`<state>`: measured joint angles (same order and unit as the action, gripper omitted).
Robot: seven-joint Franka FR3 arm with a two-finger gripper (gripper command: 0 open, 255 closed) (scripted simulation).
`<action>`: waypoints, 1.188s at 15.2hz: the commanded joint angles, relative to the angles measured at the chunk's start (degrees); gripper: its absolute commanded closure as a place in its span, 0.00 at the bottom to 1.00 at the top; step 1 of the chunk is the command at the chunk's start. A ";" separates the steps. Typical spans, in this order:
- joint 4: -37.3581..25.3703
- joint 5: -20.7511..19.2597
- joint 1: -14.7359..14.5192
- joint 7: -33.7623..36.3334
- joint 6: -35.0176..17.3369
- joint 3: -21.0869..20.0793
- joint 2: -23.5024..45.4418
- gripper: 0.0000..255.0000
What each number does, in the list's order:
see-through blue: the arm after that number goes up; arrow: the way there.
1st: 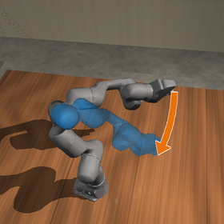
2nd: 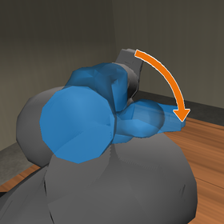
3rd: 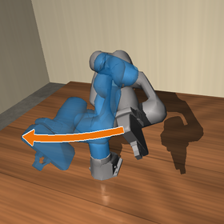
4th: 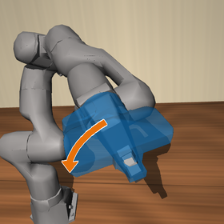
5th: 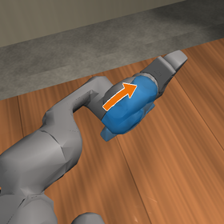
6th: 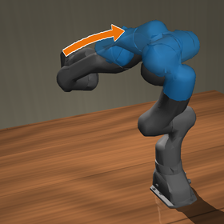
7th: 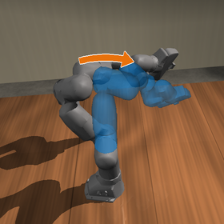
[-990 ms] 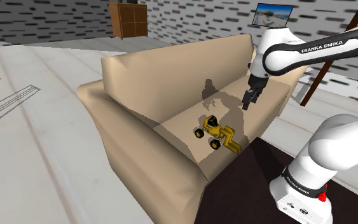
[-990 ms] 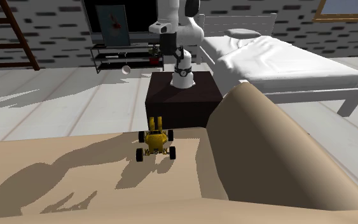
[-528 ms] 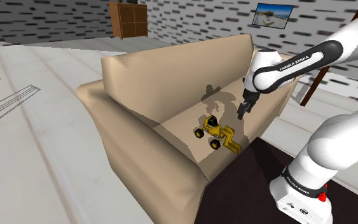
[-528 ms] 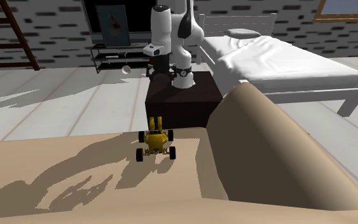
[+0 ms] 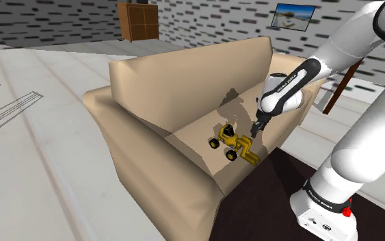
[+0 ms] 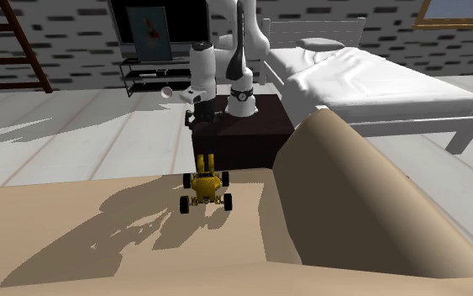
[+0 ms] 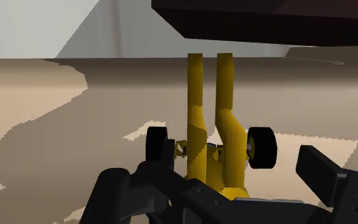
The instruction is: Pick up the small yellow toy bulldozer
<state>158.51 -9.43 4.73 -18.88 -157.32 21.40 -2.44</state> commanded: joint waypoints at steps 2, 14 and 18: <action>-2.32 7.95 0.56 -7.18 -7.02 -0.37 9.31 0.00; -5.98 18.21 8.42 -15.47 -16.02 -9.48 21.96 1.00; -5.92 18.31 8.68 -15.66 -16.20 -9.62 22.04 1.00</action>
<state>152.87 8.84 13.62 -34.66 -170.75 12.42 18.48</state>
